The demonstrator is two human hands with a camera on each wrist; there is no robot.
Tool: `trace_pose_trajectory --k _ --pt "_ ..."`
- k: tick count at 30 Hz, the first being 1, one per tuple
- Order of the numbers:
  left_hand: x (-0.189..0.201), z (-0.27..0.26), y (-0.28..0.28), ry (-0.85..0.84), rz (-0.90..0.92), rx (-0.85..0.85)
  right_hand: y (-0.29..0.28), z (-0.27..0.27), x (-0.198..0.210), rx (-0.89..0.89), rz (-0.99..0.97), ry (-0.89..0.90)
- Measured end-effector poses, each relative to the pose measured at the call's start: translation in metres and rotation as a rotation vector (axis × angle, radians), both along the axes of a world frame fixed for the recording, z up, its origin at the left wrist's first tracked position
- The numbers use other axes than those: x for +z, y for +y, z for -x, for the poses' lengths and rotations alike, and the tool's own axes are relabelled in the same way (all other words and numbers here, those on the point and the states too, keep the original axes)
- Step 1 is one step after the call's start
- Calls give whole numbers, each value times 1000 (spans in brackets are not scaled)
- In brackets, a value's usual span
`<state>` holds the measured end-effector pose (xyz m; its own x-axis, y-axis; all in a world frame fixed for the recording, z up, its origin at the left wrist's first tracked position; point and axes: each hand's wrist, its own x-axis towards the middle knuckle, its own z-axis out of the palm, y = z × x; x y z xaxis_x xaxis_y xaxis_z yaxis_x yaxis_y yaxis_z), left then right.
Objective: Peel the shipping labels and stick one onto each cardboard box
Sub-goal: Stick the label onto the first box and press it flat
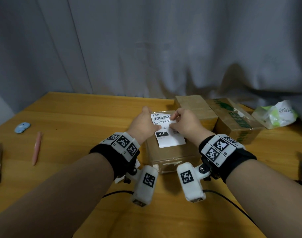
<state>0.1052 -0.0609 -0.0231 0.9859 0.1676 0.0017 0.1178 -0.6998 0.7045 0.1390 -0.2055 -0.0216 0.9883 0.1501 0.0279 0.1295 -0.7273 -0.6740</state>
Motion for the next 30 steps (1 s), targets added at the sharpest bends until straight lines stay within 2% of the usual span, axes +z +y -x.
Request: trace_pose_trajectory --k 4,11,21,25,27,30 --pt "0 -3 1 13 49 4 -1 -2 1 -26 -65 19" --pt "1 -2 0 20 -14 -1 -1 -2 -1 -19 -68 -4" --pt "0 -1 -1 26 -124 -5 3 9 4 24 142 -56" --pt "-3 1 6 55 -100 24 0 7 6 32 264 -93" --pt "-3 5 9 -21 -217 -11 -5 7 7 83 265 -100" --pt "-2 12 9 -193 -501 -272 -13 12 6 301 217 -141"
